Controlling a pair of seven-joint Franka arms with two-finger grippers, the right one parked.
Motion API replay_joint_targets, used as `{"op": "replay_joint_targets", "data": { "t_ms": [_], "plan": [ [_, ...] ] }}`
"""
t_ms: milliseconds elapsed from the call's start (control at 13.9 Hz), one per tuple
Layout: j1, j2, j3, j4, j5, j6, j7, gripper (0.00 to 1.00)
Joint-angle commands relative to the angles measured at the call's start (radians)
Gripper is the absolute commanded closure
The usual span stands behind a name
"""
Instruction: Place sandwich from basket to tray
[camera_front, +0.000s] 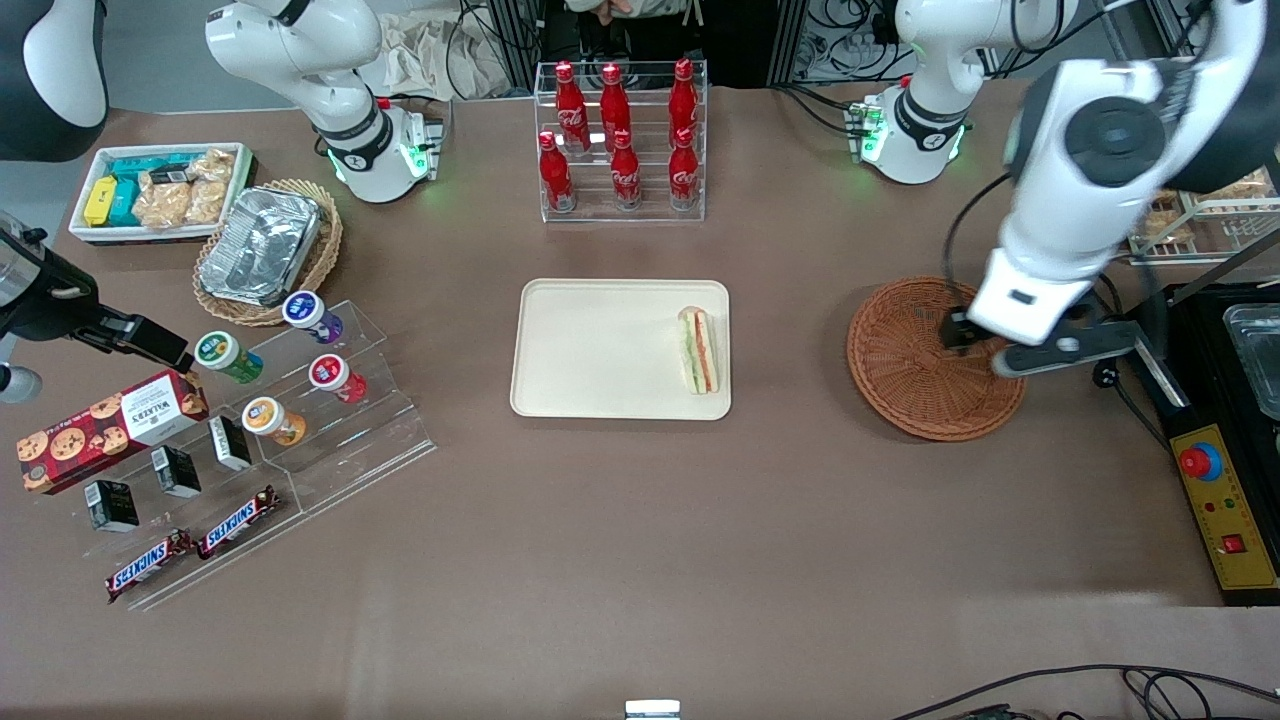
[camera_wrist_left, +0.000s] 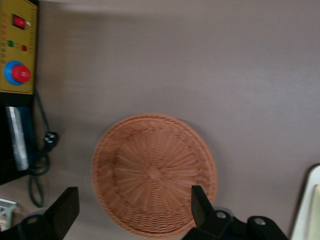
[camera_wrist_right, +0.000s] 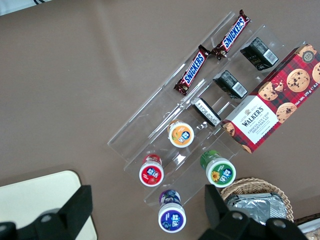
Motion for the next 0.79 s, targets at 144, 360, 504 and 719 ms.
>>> {"op": "replay_joint_targets", "data": {
  "t_ms": [144,360,504,719],
  "plan": [
    [-0.002,-0.153,0.162,-0.017,-0.185,-0.126,0.303,0.01],
    [-0.002,-0.244,0.207,-0.011,-0.195,-0.24,0.413,0.01],
    [0.002,-0.272,0.207,0.03,-0.195,-0.293,0.408,0.01],
    [0.005,-0.211,0.202,0.211,-0.195,-0.442,0.407,0.01]
  ]
}}
